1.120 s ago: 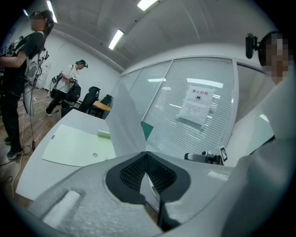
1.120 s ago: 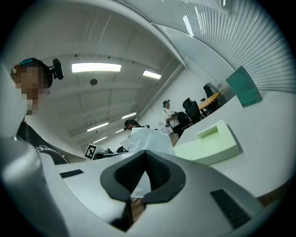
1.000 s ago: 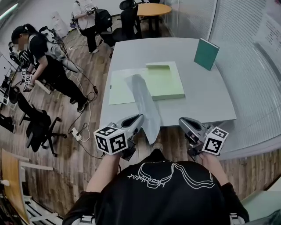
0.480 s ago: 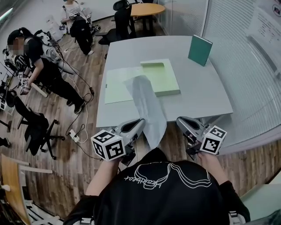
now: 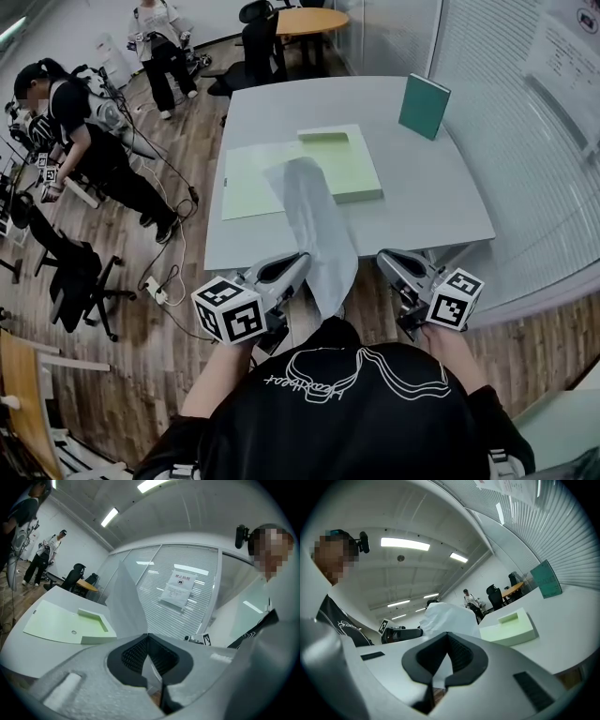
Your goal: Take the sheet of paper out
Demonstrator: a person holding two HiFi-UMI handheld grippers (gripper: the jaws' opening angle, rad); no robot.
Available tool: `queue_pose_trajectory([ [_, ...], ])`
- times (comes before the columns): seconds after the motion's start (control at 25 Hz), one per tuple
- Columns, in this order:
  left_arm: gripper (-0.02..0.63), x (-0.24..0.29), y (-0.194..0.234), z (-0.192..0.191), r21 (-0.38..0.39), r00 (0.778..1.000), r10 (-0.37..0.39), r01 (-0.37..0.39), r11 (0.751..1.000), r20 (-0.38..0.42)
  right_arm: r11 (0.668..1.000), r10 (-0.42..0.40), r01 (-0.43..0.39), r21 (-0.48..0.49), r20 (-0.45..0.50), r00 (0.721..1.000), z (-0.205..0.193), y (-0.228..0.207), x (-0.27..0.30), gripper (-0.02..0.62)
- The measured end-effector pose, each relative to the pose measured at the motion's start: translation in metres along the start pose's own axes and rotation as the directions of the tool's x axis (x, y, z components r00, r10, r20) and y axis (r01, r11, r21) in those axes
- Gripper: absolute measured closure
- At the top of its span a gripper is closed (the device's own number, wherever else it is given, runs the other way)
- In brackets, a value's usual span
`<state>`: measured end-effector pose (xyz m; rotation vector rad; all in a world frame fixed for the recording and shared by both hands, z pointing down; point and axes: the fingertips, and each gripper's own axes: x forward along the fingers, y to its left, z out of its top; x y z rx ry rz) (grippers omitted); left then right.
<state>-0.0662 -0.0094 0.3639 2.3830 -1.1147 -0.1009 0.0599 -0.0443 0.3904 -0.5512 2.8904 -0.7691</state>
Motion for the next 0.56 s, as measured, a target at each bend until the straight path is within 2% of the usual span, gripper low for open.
queue_pose_trajectory([
  [0.28, 0.592, -0.006, -0.002, 0.002, 0.005, 1.000, -0.004, 0.004, 1.000, 0.001, 1.000, -0.003, 0.003, 0.009, -0.001, 1.000, -0.004, 0.004, 0.003, 0.586],
  [0.56, 0.592, 0.005, -0.016, -0.031, 0.018, 1.000, 0.003, -0.003, 1.000, -0.011, 1.000, 0.007, -0.007, 0.016, 0.008, 1.000, -0.031, -0.006, -0.024, 0.586],
])
